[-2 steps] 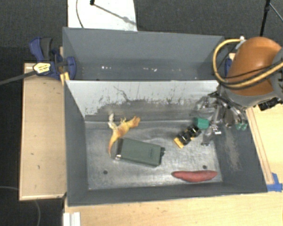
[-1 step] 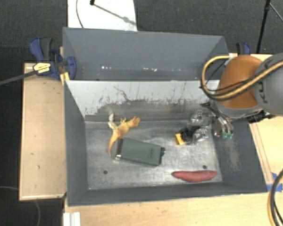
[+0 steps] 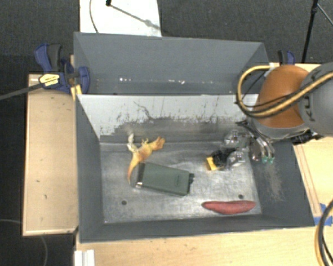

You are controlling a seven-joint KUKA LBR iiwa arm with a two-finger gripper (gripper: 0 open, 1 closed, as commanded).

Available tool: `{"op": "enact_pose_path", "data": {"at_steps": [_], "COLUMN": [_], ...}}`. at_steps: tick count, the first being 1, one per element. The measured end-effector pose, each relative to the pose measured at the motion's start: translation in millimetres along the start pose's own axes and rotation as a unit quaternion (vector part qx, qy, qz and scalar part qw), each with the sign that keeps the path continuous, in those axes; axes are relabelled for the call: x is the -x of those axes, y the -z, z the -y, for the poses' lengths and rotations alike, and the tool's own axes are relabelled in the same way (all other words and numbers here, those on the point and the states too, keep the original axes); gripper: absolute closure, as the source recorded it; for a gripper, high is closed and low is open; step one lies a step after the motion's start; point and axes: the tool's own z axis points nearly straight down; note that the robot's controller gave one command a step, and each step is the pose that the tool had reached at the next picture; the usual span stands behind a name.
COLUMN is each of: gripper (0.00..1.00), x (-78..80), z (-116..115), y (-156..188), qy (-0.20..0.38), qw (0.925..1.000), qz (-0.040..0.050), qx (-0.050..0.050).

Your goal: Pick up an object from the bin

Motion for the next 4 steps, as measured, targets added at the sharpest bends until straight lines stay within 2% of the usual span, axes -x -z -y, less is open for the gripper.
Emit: {"op": "enact_pose_path", "data": {"at_steps": [1,2,3,4], "gripper": [1.00,1.00,1.00,1.00], "x": [-7.2,-7.2,-12.8,-7.8], "z": [-6,-7,-10,25], "y": [108,108,161,222], "qy": [0.030,0.030,0.034,0.066], "qw": [0.9995,0.9995,0.9994,0.9978], "qz": [-0.0009,-0.0009,-0.0035,-0.0008], "qx": [0.000,0.000,0.000,0.001]}}
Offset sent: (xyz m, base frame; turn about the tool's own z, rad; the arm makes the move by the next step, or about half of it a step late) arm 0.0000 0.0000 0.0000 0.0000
